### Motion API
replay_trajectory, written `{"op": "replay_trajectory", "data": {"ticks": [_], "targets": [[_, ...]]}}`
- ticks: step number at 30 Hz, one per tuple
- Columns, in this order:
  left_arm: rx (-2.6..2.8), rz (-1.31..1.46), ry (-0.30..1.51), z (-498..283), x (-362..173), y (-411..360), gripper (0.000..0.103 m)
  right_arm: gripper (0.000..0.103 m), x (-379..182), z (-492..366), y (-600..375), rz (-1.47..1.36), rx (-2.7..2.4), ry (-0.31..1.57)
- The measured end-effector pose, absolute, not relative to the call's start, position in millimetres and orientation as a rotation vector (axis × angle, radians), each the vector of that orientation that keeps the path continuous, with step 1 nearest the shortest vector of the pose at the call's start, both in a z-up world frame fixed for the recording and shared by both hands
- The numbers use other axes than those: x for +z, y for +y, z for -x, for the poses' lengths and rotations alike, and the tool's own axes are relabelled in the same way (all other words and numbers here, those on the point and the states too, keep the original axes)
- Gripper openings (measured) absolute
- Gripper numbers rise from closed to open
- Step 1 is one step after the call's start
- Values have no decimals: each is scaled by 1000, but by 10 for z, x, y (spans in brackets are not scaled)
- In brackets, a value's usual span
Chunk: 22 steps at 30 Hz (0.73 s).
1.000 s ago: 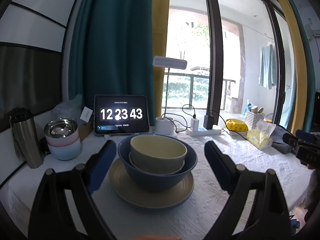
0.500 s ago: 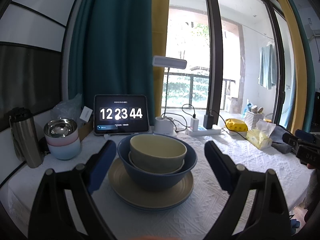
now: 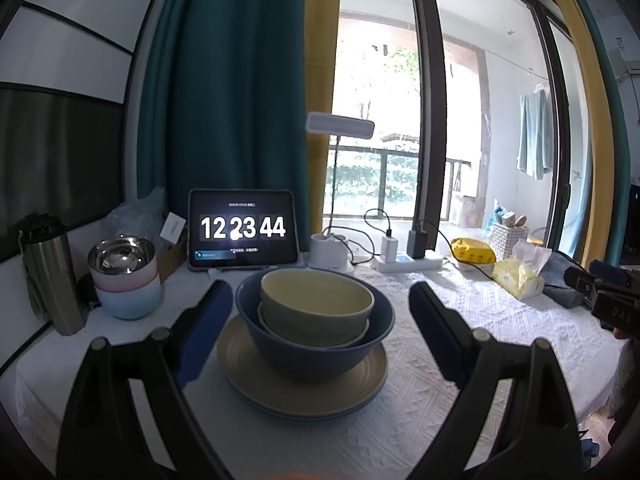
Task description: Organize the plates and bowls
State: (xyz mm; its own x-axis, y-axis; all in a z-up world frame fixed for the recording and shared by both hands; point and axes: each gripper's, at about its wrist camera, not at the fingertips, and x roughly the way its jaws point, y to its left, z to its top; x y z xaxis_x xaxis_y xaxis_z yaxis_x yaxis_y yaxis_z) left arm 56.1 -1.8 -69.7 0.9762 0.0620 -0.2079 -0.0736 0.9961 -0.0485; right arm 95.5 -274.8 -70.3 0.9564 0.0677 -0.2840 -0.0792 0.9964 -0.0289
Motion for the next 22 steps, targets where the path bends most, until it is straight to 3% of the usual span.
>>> {"op": "replay_trajectory", "data": {"ticks": [22], "targets": [[59, 56, 209, -551, -699, -20, 91, 66, -699, -956, -2745, 40, 74, 288]]}}
